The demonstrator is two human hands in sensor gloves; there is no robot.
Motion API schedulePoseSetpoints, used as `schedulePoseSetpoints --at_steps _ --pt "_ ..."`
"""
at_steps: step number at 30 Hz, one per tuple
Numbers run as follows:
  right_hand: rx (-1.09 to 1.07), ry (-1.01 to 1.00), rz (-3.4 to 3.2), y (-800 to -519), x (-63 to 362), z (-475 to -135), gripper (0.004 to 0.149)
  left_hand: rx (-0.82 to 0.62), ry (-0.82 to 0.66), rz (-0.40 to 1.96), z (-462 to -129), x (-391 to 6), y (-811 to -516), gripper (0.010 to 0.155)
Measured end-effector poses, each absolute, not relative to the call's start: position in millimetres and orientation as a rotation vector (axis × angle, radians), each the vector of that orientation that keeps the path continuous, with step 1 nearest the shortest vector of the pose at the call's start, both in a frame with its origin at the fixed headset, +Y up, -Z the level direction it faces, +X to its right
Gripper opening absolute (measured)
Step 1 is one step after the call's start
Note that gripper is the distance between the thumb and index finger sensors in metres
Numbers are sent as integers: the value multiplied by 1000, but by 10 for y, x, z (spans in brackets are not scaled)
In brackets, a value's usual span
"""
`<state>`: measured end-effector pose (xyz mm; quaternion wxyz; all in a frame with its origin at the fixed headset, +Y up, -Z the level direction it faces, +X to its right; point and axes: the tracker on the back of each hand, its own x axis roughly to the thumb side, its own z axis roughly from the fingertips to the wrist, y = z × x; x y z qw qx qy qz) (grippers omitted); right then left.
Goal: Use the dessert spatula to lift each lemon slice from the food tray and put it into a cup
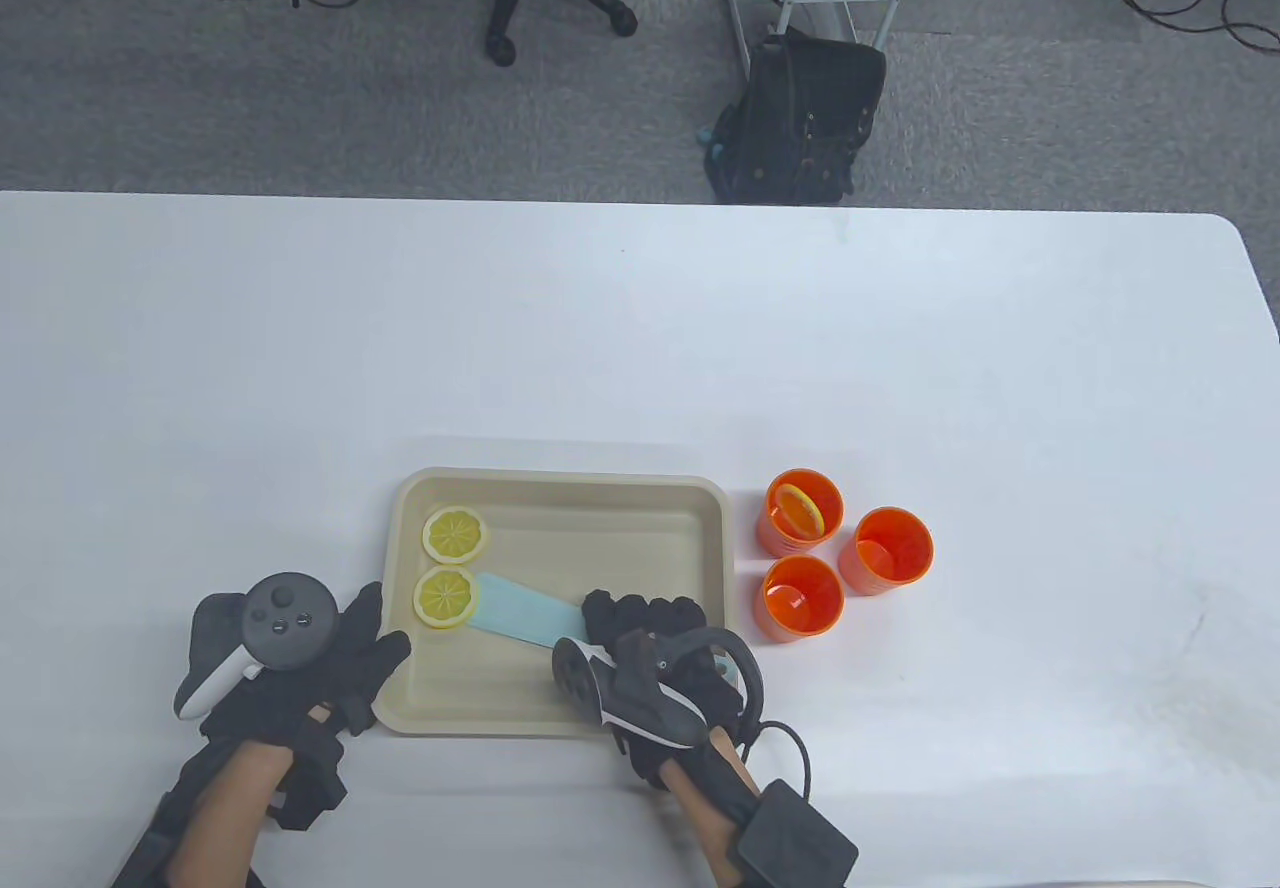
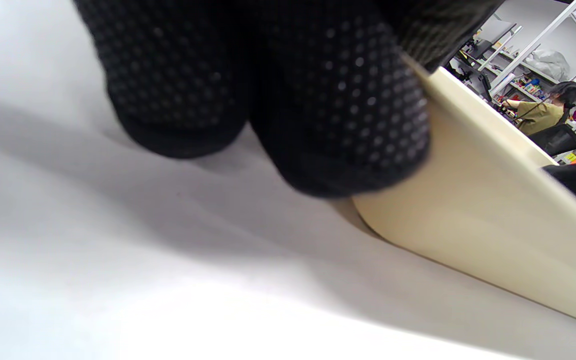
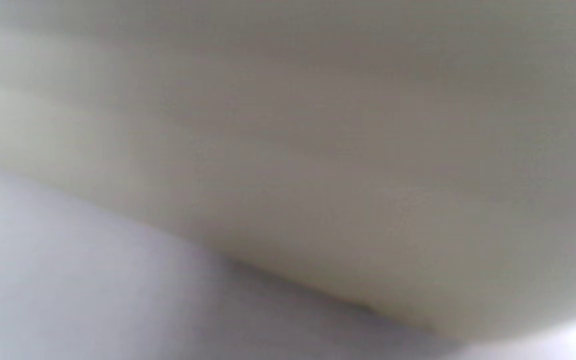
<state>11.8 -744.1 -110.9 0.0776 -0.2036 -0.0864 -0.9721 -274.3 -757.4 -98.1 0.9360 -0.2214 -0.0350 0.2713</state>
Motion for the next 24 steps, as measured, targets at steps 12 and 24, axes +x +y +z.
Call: schedulePoseSetpoints --at_steps 12,24 --pt "-725 -229 -2907 -7428 22 -1061 59 -455 -73 555 -981 -2741 -7571 75" --pt "-756 -139 -2914 -7384 -18 -1006 58 -458 -70 561 -981 -2738 -7573 75"
